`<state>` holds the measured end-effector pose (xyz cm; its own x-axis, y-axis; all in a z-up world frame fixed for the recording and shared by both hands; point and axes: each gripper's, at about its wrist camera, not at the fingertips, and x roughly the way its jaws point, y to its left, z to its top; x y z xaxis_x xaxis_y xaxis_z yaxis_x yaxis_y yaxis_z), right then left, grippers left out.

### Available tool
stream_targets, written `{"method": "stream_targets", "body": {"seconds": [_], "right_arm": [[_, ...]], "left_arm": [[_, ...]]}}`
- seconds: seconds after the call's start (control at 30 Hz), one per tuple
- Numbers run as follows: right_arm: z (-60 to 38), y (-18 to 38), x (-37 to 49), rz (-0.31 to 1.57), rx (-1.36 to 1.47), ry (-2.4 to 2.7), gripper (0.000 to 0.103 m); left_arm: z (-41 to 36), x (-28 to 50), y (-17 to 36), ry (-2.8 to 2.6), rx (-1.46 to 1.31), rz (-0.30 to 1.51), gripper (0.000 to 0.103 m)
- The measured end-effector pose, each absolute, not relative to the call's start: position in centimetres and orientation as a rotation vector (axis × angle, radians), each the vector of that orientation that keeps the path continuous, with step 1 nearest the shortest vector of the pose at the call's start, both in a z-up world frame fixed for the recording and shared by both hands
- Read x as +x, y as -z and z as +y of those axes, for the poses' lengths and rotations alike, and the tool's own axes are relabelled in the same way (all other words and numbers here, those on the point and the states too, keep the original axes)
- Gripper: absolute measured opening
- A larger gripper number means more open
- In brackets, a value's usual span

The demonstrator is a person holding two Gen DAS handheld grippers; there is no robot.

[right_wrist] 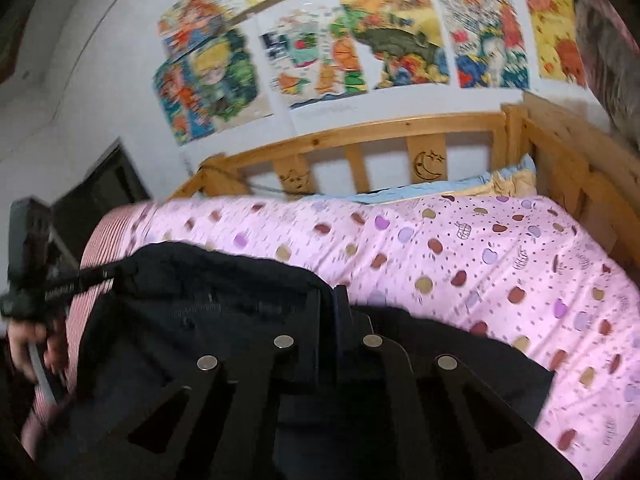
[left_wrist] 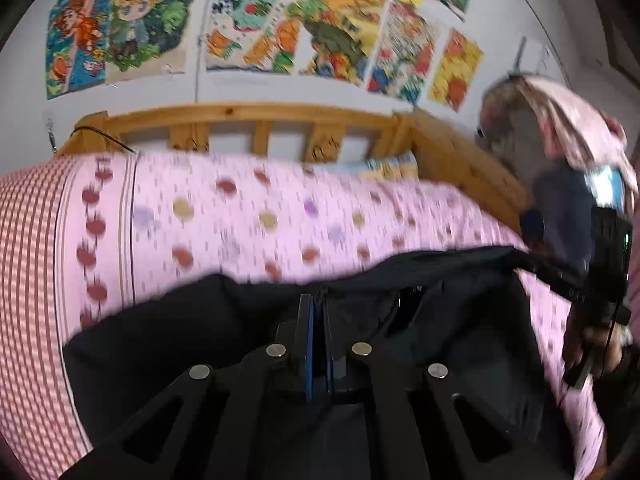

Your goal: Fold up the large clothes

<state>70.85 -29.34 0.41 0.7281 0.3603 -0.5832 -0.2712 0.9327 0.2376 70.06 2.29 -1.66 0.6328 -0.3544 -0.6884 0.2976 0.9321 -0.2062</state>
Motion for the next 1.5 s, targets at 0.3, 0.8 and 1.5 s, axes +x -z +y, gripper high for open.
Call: {"method": "stream_targets", "body": {"seconds": [0.3, 0.8, 1.5], "right_arm": [[-28.7, 2.5, 66.6, 0.809, -0.081, -0.369, 0.005], [-28.0, 5.6, 65.9, 0.838, -0.094, -0.334, 0.008], [-24.8, 2.9, 72.3, 0.845, 0.256, -0.562, 0.01]], "left_arm": [[0.1, 68.2, 6.8, 0.382, 0.086, 0.951, 0.004], [0.5, 65.6, 6.5, 0.398, 0.149, 0.797, 0.01], [-1.9, 70.9, 6.1, 0.636, -0.081, 0.844, 0.01]]}}
